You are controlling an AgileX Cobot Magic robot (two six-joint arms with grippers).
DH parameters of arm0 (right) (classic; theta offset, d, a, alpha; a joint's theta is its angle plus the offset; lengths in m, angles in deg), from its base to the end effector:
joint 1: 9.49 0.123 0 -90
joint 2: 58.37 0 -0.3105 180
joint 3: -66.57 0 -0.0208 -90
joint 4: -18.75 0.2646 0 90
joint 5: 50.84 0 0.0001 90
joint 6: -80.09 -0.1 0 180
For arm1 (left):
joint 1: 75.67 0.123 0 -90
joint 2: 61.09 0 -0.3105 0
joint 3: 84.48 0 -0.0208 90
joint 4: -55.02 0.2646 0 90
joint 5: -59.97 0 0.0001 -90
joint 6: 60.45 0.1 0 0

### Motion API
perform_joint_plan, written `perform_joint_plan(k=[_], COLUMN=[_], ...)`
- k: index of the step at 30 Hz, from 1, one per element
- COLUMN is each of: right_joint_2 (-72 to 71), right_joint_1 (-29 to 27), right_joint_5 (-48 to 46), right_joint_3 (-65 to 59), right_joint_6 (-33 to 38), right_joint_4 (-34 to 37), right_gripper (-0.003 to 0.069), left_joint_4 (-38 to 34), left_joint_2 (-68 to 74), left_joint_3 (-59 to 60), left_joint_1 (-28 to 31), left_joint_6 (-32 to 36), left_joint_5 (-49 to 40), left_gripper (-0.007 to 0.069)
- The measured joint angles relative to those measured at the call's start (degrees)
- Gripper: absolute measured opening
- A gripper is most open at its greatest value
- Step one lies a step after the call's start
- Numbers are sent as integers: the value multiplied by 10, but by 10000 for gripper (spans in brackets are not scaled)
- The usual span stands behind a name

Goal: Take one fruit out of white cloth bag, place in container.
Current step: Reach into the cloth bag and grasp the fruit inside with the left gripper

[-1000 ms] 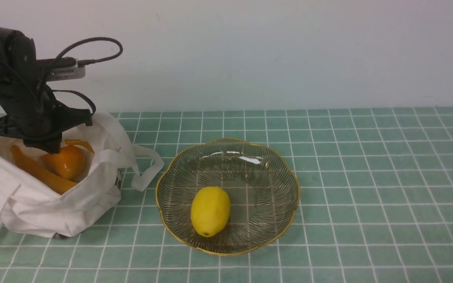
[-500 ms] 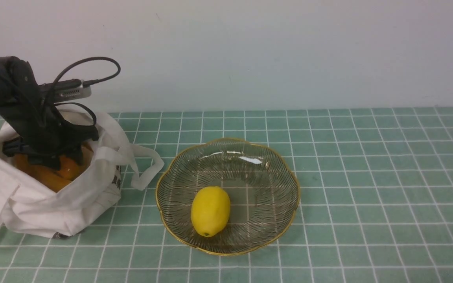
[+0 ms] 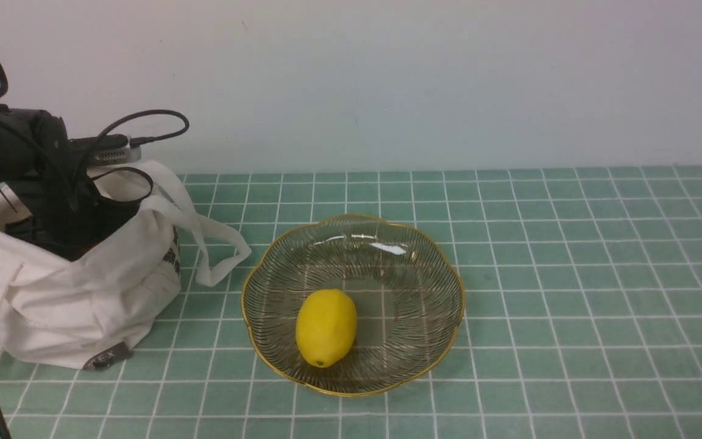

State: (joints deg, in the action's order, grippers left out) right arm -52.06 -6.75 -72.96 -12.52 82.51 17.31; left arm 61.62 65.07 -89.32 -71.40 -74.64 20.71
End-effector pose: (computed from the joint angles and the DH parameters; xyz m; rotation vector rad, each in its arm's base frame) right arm 0.0488 0.0014 0.1689 -0.0998 1.8739 -0.0211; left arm 0.4516 0.0410 0.1599 -0.3422 2.7747 0.0815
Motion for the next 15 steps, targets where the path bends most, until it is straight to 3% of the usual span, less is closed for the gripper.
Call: perform_joint_plan(k=[5,15], right_joint_2=[0,0], right_joint_1=[0,0], right_joint_5=[0,0], right_joint_3=[0,0], right_joint_6=[0,0], right_joint_4=[0,0], right_gripper=[-15,-15], left_joint_4=[6,-8], left_joint_2=[6,-41], left_joint_3=[0,3], left_joint_1=[0,0], left_joint_6=[-4,2], left_joint_5=[0,-63], left_gripper=[512,514])
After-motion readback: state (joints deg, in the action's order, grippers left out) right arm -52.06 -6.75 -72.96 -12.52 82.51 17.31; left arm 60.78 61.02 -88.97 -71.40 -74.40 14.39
